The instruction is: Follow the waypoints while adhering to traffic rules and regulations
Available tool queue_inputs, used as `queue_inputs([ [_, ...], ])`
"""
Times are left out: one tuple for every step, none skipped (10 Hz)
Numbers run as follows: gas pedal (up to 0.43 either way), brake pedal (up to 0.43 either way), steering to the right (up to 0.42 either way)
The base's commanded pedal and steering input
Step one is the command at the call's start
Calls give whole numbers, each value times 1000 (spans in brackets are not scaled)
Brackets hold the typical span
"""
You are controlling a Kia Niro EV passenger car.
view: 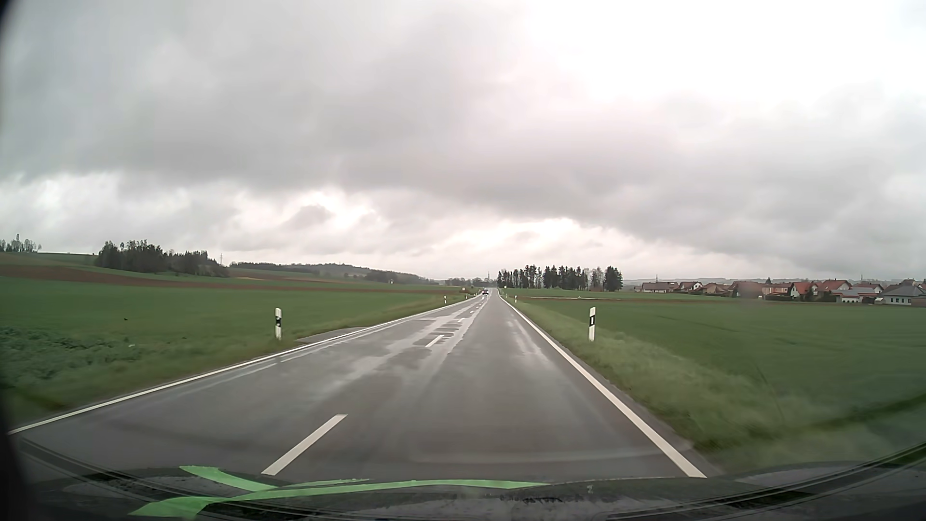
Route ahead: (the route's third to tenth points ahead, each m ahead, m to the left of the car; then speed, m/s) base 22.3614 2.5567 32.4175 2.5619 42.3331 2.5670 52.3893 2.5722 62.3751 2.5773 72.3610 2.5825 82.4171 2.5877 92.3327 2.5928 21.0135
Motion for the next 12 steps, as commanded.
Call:
queue_inputs([
  [67,0,-2],
  [67,0,-2],
  [67,0,-2],
  [67,0,-2],
  [79,0,-2],
  [79,0,-2],
  [79,0,-2],
  [79,0,-1],
  [87,0,-1],
  [110,0,0],
  [110,0,0],
  [118,0,0],
])
